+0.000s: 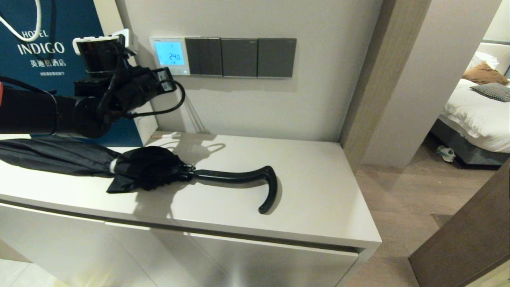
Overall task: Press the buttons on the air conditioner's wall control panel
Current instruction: Press the temperature increase button
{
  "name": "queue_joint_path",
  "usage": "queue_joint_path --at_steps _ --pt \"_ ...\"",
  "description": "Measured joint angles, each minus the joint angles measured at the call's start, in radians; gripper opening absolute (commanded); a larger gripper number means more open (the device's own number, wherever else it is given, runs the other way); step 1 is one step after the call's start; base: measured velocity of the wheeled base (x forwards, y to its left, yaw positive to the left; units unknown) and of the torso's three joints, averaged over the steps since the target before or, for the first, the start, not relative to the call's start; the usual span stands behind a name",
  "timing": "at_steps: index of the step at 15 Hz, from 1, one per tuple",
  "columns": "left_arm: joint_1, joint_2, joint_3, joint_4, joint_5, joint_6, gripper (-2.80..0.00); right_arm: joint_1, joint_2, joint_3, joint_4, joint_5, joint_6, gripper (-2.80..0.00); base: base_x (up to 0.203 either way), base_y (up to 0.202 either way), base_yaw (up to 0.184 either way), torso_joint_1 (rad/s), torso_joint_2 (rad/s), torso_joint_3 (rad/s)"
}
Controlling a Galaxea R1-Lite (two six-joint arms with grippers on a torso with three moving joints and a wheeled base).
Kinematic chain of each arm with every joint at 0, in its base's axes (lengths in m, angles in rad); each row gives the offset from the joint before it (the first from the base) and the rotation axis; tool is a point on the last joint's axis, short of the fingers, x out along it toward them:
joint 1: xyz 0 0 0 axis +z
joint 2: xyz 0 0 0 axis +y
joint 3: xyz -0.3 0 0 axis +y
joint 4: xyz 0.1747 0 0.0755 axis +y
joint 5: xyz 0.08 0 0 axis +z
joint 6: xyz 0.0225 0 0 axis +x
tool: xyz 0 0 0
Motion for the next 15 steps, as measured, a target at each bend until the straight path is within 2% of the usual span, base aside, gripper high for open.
queue_joint_path --at_steps 4,7,11,15 --pt "0.001 -0.008 0.017 -0.010 -0.001 -0.001 -2.80 0.000 0.000 0.000 0.000 0.000 0.000 -2.80 0.000 0.000 0.000 0.000 0.00 0.000" --pt "0.000 -0.050 0.101 -0.039 -0.002 -0.003 -2.80 0.000 0.000 0.000 0.000 0.000 0.000 -2.80 0.000 0.000 0.000 0.000 0.00 0.000" --pt "0.000 -0.080 0.136 -0.060 -0.001 -0.001 -2.80 0.000 0.000 0.000 0.000 0.000 0.000 -2.80 0.000 0.000 0.000 0.000 0.00 0.000" --pt "0.000 -0.171 0.317 -0.144 0.001 0.007 -2.80 0.000 0.000 0.000 0.000 0.000 0.000 -2.80 0.000 0.000 0.000 0.000 0.00 0.000"
